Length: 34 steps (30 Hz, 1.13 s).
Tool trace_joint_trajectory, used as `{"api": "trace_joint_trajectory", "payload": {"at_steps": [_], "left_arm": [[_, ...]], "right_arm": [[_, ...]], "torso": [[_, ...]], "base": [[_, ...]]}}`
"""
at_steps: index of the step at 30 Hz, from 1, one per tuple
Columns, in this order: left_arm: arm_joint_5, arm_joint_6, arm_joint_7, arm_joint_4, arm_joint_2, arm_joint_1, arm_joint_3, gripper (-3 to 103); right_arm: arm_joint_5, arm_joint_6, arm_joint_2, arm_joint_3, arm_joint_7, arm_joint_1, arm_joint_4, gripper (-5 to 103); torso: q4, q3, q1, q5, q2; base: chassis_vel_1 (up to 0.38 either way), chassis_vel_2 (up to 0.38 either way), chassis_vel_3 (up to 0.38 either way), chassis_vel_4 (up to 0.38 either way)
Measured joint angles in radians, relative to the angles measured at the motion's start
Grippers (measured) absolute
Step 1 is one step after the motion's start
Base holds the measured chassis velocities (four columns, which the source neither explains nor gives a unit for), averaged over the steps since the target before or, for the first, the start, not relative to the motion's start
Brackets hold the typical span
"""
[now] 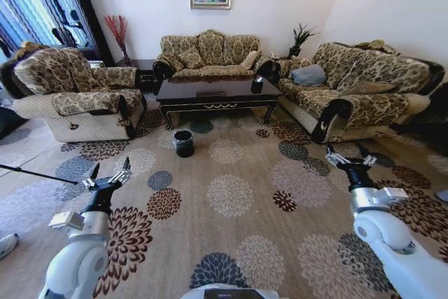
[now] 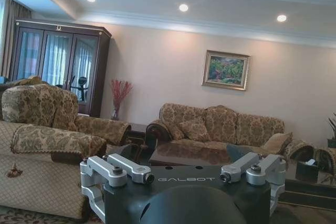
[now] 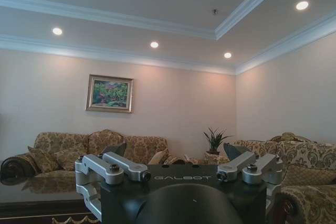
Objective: Move to the front of the table and pick up the trash from the floor, then place it into the trash bin.
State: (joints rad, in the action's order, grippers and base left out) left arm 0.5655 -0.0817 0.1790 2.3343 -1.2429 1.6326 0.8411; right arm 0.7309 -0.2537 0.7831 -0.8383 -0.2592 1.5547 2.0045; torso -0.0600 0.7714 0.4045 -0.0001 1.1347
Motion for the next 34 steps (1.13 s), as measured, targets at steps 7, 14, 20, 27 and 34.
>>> {"api": "trace_joint_trajectory", "payload": {"at_steps": [7,14,20,27,34], "left_arm": [[0.0,0.0,-0.001,0.008,-0.003,0.01,0.009,100],[-0.002,0.001,-0.001,0.011,-0.015,0.014,0.008,100],[-0.003,0.003,0.04,0.012,-0.022,0.013,-0.001,100],[-0.021,0.006,0.048,0.001,-0.024,0.014,-0.007,100],[-0.041,0.009,0.048,-0.014,-0.025,0.01,-0.014,100]], "right_arm": [[0.0,-0.003,-0.001,-0.012,0.002,0.011,0.01,100],[0.0,-0.003,-0.001,-0.014,0.002,0.019,0.022,100],[0.014,-0.055,0.0,-0.01,-0.018,0.029,0.024,100],[-0.003,-0.107,0.003,-0.002,0.026,0.031,0.023,100],[-0.01,-0.078,-0.007,0.01,0.024,0.024,0.03,100]], "torso": [[0.0,0.018,0.014,0.0,0.032],[0.0,0.039,0.031,0.0,0.07],[0.0,0.055,0.045,0.0,0.101],[0.0,0.059,0.048,0.0002,0.108],[0.0,0.058,0.048,0.0,0.105]], "base": [[0.0,0.0,0.0,0.0],[0.0,0.0,0.0,0.0],[0.0,0.0,0.0,0.0],[0.0,0.0,0.0,0.0],[0.0,0.0,0.0,0.0]]}}
